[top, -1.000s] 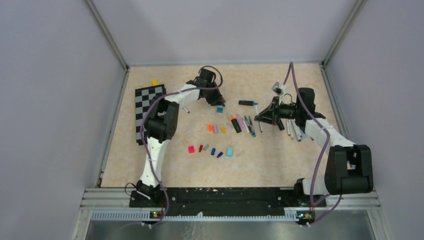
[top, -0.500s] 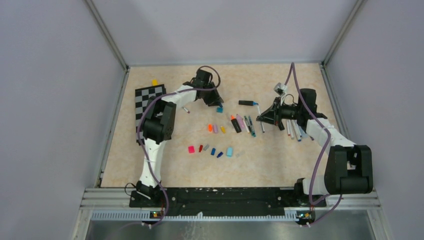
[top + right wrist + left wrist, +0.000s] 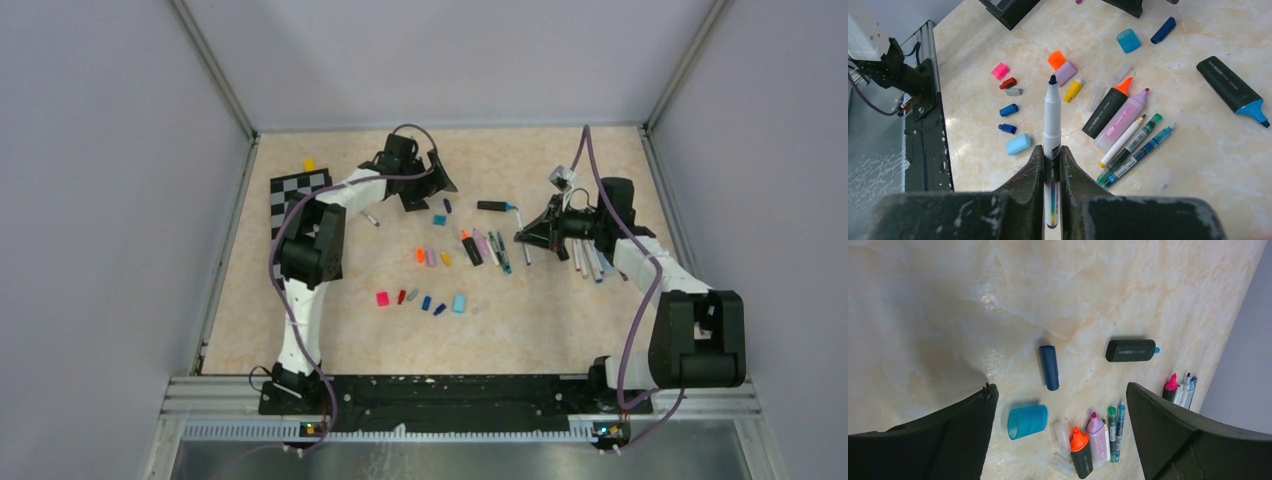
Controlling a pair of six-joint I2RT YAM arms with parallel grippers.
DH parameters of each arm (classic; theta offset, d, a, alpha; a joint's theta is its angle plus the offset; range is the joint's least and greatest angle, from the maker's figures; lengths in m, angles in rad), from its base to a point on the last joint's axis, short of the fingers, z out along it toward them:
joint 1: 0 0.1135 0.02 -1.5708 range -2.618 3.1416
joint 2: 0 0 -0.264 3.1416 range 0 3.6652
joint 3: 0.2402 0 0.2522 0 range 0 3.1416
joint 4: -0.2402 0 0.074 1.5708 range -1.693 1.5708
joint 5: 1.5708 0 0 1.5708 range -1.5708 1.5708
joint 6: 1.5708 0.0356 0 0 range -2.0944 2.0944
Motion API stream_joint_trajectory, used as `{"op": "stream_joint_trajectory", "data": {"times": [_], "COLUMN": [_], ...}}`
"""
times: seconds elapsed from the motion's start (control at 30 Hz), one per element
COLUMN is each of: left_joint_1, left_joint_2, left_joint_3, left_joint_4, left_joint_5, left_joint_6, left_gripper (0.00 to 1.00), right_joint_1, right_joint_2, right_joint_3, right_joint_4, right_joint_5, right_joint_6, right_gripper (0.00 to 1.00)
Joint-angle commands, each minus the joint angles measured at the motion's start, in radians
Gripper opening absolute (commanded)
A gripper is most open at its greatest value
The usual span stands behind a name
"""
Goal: Open the pen caps
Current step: Place the pen cap at the center of the board, then place the pen at the center of the board.
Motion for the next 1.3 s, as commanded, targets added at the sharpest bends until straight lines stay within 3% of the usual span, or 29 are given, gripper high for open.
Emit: {"op": "stream_joint_trajectory", "data": {"times": [0.0,0.27,0.53,0.7,0.83,1.27], "left_joint_1": [0.006,0.006,0.018,0.050,0.089,0.125], "left_joint_2": [-0.069,-0.268,-0.642,-0.859,-0.998,-1.189], "left_joint_3": [-0.025,-0.180,-0.489,-0.717,-0.862,-1.102], "left_joint_4": [0.052,0.204,0.371,0.423,0.461,0.459], "left_joint_5": [0.013,-0.031,-0.165,-0.290,-0.273,-0.251], "left_joint_6": [0.040,0.167,0.335,0.358,0.358,0.277], "left_gripper": [0.99,0.99,0.99,0.99,0.99,0.99], "right_joint_1": [-0.013,-0.048,-0.064,-0.064,-0.063,0.003], "right_joint_2": [-0.009,-0.009,0.037,0.178,0.325,0.729], "right_joint_3": [0.036,0.049,0.119,0.266,0.401,0.824], "right_joint_4": [0.012,-0.023,-0.114,-0.220,-0.291,-0.509], "right_joint_5": [-0.008,0.018,0.161,0.285,0.391,0.585], "right_joint_6": [-0.035,-0.070,-0.130,-0.131,-0.066,0.000], "right_gripper": [0.00,0.00,0.00,0.00,0.00,0.04]}}
